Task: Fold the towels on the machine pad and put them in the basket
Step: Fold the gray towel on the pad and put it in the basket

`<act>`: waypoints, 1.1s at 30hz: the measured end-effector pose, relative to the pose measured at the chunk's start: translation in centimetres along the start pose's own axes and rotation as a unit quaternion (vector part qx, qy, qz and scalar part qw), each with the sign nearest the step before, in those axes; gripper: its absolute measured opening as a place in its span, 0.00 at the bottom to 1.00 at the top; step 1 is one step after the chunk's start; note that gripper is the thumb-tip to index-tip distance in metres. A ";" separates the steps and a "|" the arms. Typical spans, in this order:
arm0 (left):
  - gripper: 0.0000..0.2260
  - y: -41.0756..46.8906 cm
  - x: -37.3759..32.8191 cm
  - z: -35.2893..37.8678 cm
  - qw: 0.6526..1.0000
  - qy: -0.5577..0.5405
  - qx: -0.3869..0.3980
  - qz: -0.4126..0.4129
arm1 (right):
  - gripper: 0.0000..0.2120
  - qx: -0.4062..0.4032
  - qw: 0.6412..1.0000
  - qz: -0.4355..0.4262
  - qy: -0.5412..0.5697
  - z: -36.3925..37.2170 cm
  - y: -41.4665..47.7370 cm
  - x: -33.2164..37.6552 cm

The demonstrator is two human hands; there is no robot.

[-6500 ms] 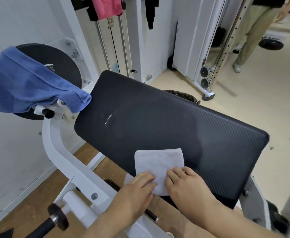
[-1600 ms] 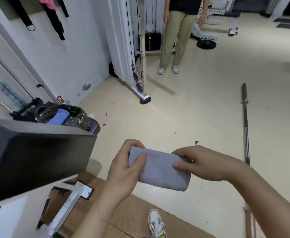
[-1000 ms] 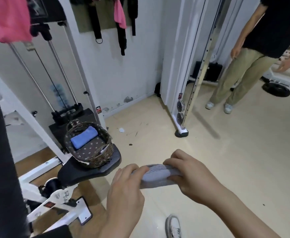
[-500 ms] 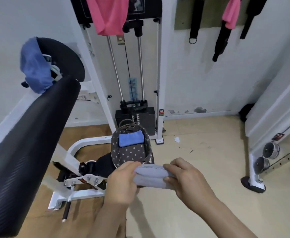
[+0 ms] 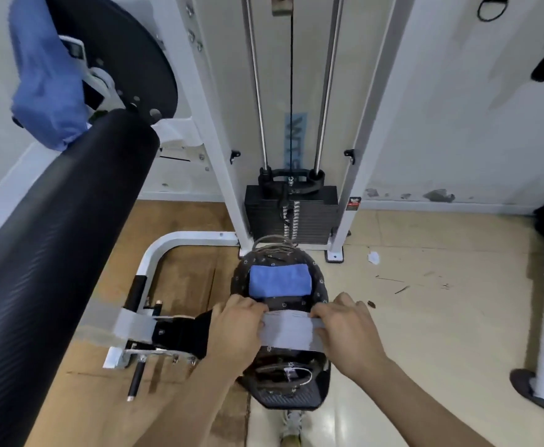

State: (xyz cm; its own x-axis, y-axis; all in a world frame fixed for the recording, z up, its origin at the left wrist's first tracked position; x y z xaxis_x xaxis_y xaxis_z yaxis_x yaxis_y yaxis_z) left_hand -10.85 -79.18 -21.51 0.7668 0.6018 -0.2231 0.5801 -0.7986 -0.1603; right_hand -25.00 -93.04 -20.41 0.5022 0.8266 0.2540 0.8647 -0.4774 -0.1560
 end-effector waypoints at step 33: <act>0.25 10.1 2.5 10.2 0.993 0.002 0.114 0.005 | 0.15 0.145 0.582 0.454 0.659 8.9 12.5 0.2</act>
State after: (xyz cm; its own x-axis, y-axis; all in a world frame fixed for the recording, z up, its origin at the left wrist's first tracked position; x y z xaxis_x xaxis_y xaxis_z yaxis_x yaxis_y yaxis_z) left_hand -5.86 -85.85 -33.51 0.7737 0.5938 -0.2210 0.4960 -0.7847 -0.3718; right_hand -14.14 -96.17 -30.83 0.4870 -0.7644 0.4226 0.2965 -0.3104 -0.9032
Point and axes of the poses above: each hand's wrist, its own y-axis towards the middle knuckle, its own z-axis out of the palm, x = y × z, the point moved 1 cm from there along y, towards the middle knuckle, and after that the axes turned 1 degree about z, right-handed, at the moved point
